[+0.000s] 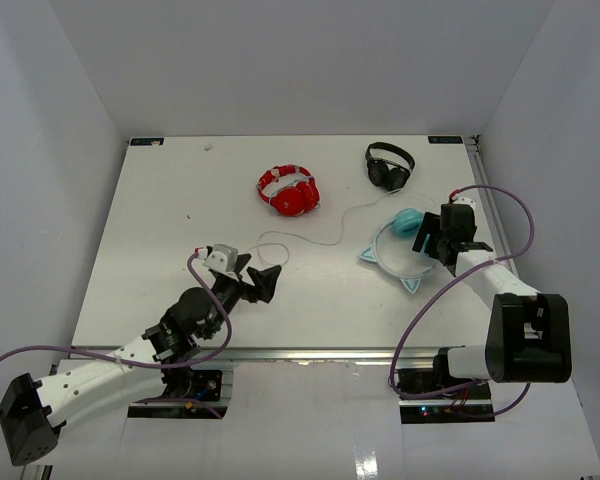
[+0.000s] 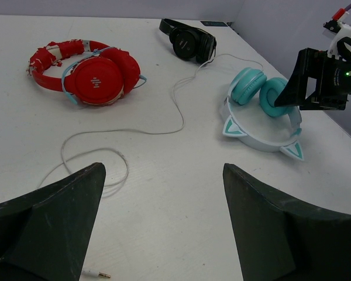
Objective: Wrap the headphones
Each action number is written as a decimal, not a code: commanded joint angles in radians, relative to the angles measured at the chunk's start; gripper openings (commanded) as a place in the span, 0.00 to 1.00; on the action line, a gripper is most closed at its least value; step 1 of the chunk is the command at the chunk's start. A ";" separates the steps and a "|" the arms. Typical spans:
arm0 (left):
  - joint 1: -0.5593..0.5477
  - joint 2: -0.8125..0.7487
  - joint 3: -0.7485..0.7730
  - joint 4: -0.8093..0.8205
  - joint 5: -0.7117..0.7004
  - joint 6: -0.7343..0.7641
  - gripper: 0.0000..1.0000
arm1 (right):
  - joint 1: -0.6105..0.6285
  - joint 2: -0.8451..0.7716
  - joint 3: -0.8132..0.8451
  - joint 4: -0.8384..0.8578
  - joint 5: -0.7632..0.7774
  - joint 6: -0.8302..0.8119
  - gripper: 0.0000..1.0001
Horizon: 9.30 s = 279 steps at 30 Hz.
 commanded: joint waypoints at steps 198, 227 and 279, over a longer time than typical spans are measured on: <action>0.038 0.102 0.895 -1.208 -0.084 -0.250 0.00 | 0.791 -0.540 -0.071 0.253 -0.757 -0.154 0.77; 0.038 -0.089 0.783 -0.958 0.117 -0.351 0.00 | 0.915 -0.325 -0.209 0.848 -0.723 -0.051 0.40; 0.038 0.175 0.603 -0.951 0.541 -0.062 0.00 | 0.920 -0.094 0.289 0.234 -0.110 -0.291 0.08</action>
